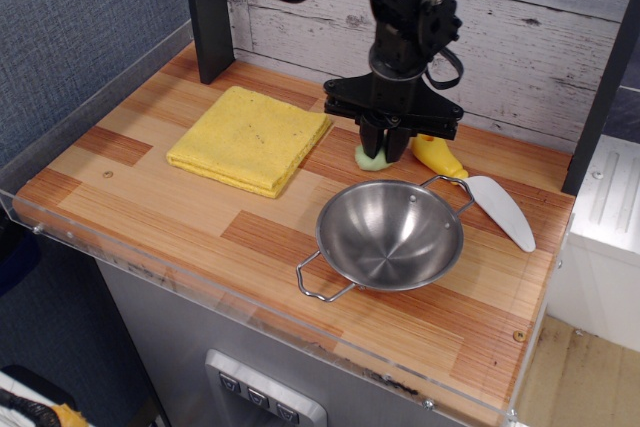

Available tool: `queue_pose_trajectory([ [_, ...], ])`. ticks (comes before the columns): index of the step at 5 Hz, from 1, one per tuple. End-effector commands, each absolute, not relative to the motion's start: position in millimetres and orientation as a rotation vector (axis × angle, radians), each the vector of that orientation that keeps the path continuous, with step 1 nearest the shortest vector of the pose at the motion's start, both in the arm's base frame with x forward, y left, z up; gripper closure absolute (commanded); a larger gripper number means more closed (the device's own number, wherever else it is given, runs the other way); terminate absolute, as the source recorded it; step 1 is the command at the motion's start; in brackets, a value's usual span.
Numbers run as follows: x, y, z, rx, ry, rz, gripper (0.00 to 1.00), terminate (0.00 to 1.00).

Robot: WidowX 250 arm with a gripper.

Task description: Pick up the green object and placed it on right side of yellow cloth

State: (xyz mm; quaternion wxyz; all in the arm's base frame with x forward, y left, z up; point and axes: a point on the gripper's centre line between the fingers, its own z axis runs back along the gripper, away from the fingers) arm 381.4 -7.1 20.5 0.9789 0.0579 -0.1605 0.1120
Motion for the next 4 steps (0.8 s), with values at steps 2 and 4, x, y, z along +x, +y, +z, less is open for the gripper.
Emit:
queue_pose_trajectory([
  [2,375.2,-11.8,36.6,0.097,-0.359,0.244,0.0,0.0],
  [4,376.8,-16.4,60.4,0.076,-0.401,0.252,0.0,0.0],
])
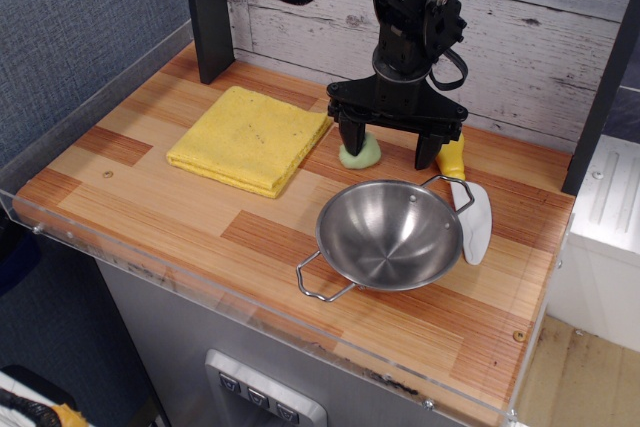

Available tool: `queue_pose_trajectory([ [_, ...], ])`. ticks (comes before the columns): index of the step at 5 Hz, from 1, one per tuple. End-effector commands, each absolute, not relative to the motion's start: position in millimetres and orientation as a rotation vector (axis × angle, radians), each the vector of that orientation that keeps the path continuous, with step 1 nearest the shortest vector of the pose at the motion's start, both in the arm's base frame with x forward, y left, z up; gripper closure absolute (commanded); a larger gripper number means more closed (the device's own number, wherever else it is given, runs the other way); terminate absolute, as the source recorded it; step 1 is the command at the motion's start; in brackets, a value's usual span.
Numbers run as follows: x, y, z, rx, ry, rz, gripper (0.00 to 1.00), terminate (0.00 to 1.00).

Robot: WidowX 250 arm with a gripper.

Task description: Pick up the green object and placed it on right side of yellow cloth

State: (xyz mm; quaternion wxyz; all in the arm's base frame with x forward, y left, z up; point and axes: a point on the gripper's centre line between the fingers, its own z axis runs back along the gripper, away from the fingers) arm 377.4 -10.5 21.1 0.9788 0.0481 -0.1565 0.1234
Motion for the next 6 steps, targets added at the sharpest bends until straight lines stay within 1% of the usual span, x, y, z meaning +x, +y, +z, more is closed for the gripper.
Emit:
queue_pose_trajectory([
  [1,375.5,-12.1,78.6,0.073,-0.428,0.263,0.0,0.0],
  [2,368.6,-5.1,96.6,0.065,-0.462,0.277,0.0,0.0],
  [3,352.9,-1.9,111.8,0.076,-0.486,0.293,0.0,0.0],
  [5,352.9,-1.9,111.8,0.076,-0.486,0.293,0.0,0.0],
  [6,352.9,-1.9,111.8,0.076,-0.486,0.293,0.0,1.0],
])
